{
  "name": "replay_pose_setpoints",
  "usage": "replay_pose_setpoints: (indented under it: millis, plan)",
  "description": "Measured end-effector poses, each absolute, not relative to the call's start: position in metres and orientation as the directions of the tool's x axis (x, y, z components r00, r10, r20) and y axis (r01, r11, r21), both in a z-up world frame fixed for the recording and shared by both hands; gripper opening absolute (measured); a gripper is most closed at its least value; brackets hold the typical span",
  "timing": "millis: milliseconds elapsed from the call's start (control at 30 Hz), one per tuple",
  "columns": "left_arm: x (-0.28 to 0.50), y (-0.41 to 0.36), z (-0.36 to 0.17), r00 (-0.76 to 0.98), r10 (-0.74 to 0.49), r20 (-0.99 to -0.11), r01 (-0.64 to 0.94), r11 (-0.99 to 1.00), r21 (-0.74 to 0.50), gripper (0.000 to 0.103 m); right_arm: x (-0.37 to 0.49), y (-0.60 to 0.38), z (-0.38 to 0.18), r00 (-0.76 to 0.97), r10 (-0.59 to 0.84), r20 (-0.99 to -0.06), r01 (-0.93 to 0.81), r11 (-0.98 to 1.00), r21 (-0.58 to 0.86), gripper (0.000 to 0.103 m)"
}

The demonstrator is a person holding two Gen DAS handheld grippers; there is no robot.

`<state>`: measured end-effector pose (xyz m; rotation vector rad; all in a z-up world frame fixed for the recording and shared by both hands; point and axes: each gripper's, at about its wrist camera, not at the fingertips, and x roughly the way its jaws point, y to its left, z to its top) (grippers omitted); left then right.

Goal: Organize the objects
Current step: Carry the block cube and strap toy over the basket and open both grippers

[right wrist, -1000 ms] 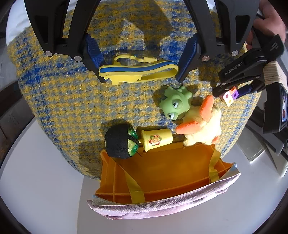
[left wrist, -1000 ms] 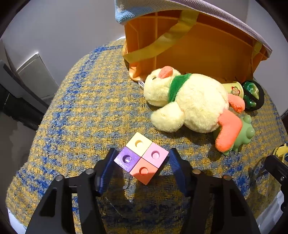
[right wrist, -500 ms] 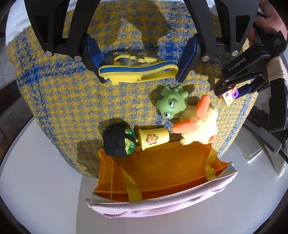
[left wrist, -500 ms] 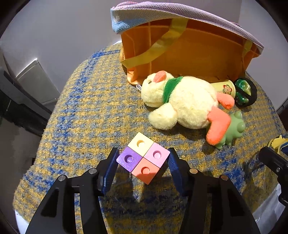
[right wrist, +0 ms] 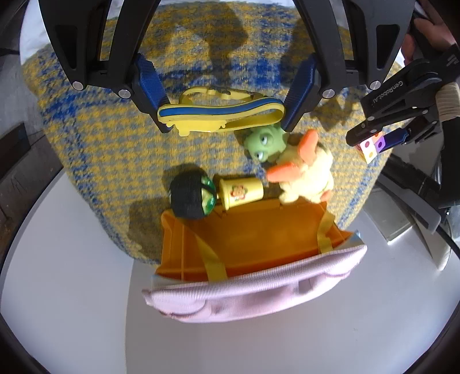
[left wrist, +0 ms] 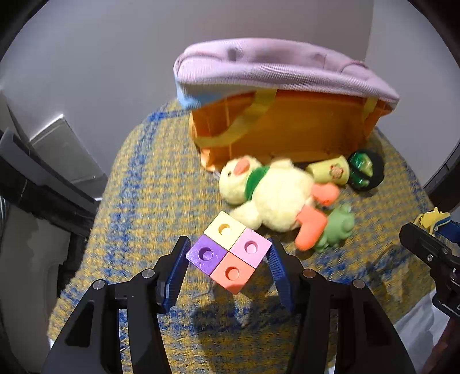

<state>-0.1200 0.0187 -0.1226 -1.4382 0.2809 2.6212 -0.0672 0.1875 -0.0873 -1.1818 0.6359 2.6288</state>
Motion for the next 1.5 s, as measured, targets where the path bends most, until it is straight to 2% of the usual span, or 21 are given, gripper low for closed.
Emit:
replay_pose_setpoints:
  millis: [200, 900, 1167, 1500]
  plan:
    - [-0.111, 0.036, -0.081, -0.573, 0.05, -0.818, -0.231, -0.967, 0.103, 0.054, -0.067, 0.2, -0.064, -0.696, 0.016, -0.718, -0.339, -0.889, 0.308, 0.076]
    - [-0.157, 0.072, -0.003, -0.653, 0.12, -0.748, -0.295, -0.95, 0.105, 0.054, -0.098, 0.241, 0.022, -0.772, 0.068, -0.632, -0.31, -0.908, 0.281, 0.076]
    - [-0.193, 0.085, 0.006, -0.658, 0.118, -0.743, -0.306, -0.944, 0.121, 0.054, -0.129, 0.256, 0.035, -0.774, 0.082, -0.627, -0.322, -0.905, 0.278, 0.076]
    - [-0.236, 0.094, -0.014, -0.619, 0.109, -0.778, -0.317, -0.941, 0.121, 0.054, -0.179, 0.266, 0.032, -0.759, 0.071, -0.647, -0.319, -0.907, 0.274, 0.076]
